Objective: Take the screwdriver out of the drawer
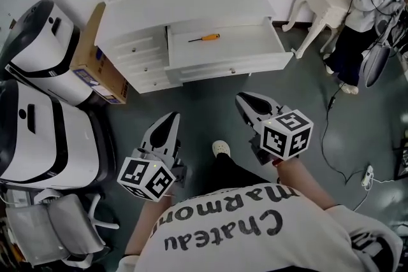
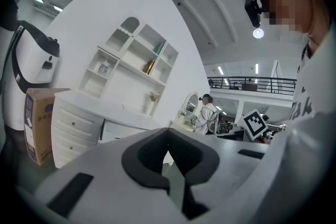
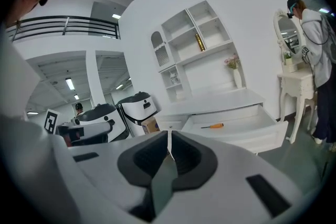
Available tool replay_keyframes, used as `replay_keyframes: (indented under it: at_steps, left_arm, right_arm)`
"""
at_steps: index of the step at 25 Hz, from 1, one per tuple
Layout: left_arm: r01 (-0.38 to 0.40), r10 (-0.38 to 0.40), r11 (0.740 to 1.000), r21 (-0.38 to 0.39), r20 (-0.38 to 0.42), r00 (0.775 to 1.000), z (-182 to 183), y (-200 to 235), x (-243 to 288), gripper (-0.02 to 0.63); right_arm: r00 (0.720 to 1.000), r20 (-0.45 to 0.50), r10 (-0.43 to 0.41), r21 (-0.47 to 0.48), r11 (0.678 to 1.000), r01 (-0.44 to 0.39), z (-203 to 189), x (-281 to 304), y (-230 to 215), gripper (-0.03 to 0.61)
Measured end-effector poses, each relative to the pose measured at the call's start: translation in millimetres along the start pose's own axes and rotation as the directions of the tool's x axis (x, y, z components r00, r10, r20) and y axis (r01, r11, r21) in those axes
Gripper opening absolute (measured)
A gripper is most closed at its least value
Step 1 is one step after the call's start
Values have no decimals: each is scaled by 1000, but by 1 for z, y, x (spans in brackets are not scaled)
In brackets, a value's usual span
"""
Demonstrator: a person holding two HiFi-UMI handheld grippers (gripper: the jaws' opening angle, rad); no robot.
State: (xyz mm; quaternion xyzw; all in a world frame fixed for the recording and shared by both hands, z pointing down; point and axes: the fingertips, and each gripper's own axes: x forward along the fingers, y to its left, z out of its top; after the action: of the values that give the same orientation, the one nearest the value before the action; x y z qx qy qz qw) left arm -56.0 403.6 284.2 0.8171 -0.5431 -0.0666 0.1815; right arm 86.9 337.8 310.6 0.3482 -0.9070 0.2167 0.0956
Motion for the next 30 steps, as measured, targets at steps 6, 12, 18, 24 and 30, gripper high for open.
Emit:
replay_keyframes:
  at_steps: [6,12,18,24,30]
  left_arm:
    - [-16,16,1000,0,-1,1000,22,36,58,25]
    - [-43,43,999,14,2,999,47,63,124,25]
    - [-52,50,998,40,52,997,86,84,181,25]
    - [-54,49,997,60,86,995,106,100,221,25]
    - [-51,48,998,36,61,997,93,108,244,25]
  right_arm:
    - [1000,-7,26,2,1000,-26,31,55,-34,40]
    - [998,-13,61,35,998,-61,73,105,-78,40]
    - [995,21,94,36,995,-95,125,149,-116,40]
    - [993,51,104,16,994,-105,156,175,-142,40]
    - [996,-11,88,31,996,-88,136,192,-170,40]
